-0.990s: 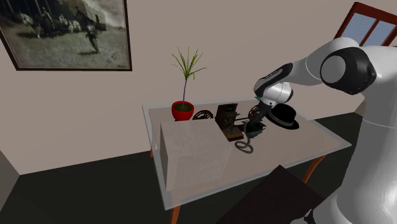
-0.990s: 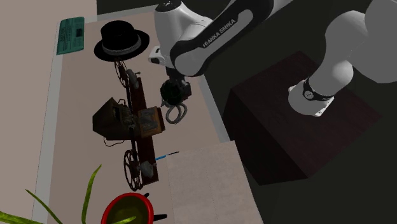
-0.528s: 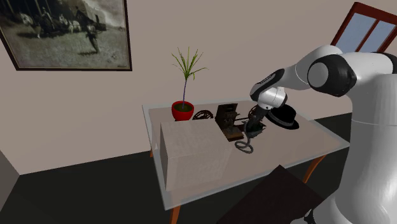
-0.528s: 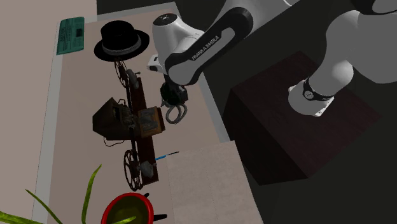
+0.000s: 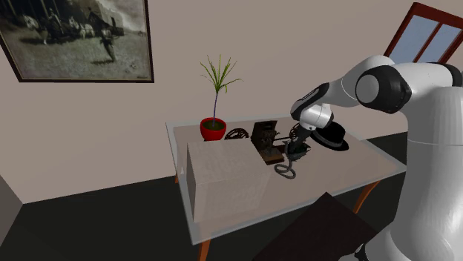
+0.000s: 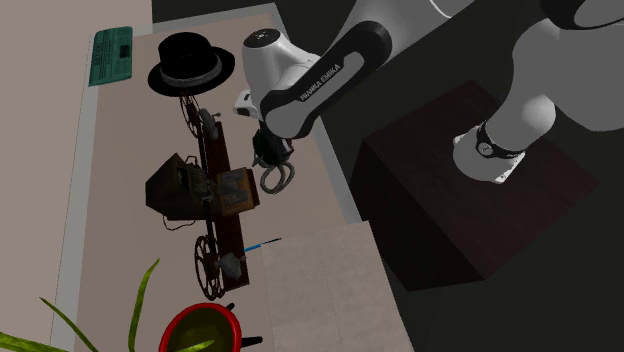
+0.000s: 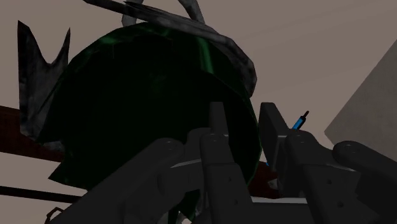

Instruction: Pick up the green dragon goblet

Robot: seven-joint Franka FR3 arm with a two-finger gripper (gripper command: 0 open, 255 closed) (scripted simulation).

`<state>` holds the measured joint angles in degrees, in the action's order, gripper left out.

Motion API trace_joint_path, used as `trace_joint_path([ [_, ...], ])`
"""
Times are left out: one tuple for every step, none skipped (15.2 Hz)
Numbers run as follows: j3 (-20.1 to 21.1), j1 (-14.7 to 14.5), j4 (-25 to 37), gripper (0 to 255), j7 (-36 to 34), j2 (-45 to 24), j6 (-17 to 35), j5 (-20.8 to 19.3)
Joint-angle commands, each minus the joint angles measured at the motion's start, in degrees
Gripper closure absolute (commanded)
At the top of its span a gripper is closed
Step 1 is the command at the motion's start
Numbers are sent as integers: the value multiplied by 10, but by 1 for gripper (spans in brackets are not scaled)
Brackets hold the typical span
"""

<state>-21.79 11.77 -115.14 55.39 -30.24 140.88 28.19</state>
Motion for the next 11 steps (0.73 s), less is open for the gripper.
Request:
trace_joint_path([
  [0,0,0,255,0,0,0,0],
  [0,0,-1,255,0,0,0,0],
  [0,0,-1,255,0,0,0,0],
  [0,0,0,255,0,0,0,0],
  [0,0,2,255,-1,-2,-1,0],
  [-3,-2,1,255,-4,4,-6,-4],
  [-6,-4,1,255,-7,10,-11,-8],
  [-9,-6,0,255,-10,16,-16,-12],
  [-11,-8,0,255,-14,22,-21,-17],
  [-14,-10,-1,255,-17,28,-26,-21],
  [-17,-12,-1,255,-20,34,-31,-25],
])
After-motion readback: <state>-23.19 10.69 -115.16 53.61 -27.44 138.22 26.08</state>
